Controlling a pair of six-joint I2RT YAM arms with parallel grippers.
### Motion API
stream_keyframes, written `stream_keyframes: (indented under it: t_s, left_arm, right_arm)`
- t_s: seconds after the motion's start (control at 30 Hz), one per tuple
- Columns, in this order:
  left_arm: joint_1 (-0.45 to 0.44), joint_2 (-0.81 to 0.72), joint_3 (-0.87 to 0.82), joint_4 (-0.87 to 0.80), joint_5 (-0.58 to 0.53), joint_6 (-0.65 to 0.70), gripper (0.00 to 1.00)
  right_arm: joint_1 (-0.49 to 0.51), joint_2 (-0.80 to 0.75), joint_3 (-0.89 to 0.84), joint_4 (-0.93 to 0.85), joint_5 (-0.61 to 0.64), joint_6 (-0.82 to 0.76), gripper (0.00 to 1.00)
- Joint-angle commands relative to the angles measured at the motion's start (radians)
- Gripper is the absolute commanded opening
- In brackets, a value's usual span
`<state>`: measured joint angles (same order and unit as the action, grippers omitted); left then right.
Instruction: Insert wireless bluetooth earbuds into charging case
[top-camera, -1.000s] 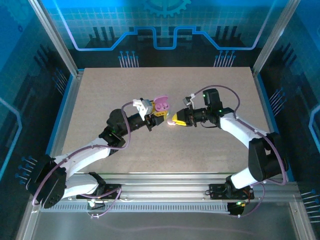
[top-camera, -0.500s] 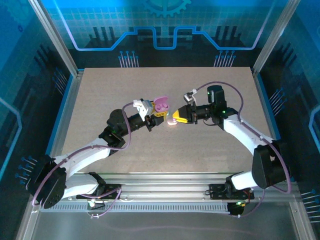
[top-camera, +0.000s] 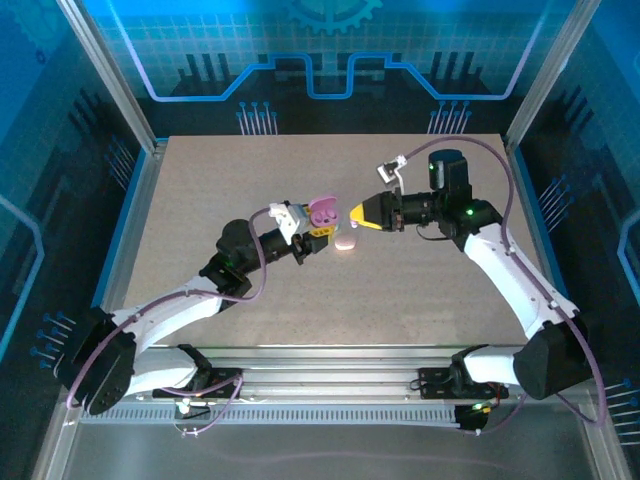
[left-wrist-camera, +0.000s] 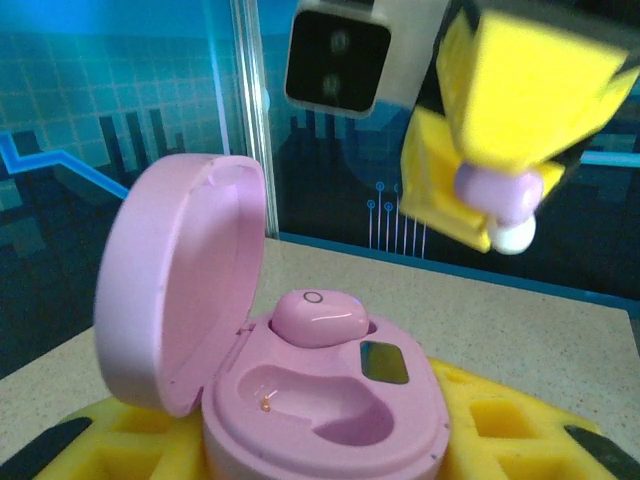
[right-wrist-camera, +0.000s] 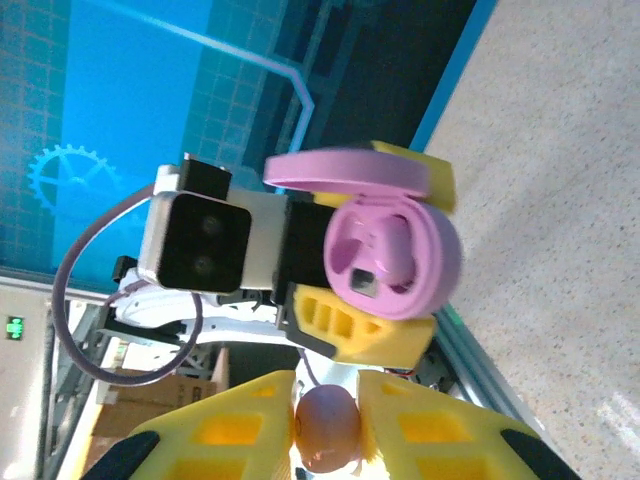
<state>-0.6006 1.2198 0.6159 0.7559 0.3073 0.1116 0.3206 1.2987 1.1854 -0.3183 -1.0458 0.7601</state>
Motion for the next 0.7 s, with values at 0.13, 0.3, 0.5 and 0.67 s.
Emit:
stream_keyframes:
  t_s: [0.13,0.3,0.5,0.67]
  left_arm:
    - [-0.014,0.027,0.012,0.037,0.014,0.002,0.40]
    - [-0.015,0.029,0.010,0.042,0.012,-0.007,0.40]
    - [-0.015,0.037,0.006,0.059,0.016,-0.019,0.40]
    - [-0.015,0.040,0.010,0.062,0.019,-0.022,0.40]
  right_arm:
    - [0.088,0.043,0.106,-0.135,0.144,-0.072,0.24]
    - [0.120,0.059,0.133,-0.128,0.173,-0.065,0.23]
    - [0.137,0.057,0.157,-0.149,0.198,-0.074,0.23]
    - [0.141,0.064,0.169,-0.165,0.221,-0.080,0.23]
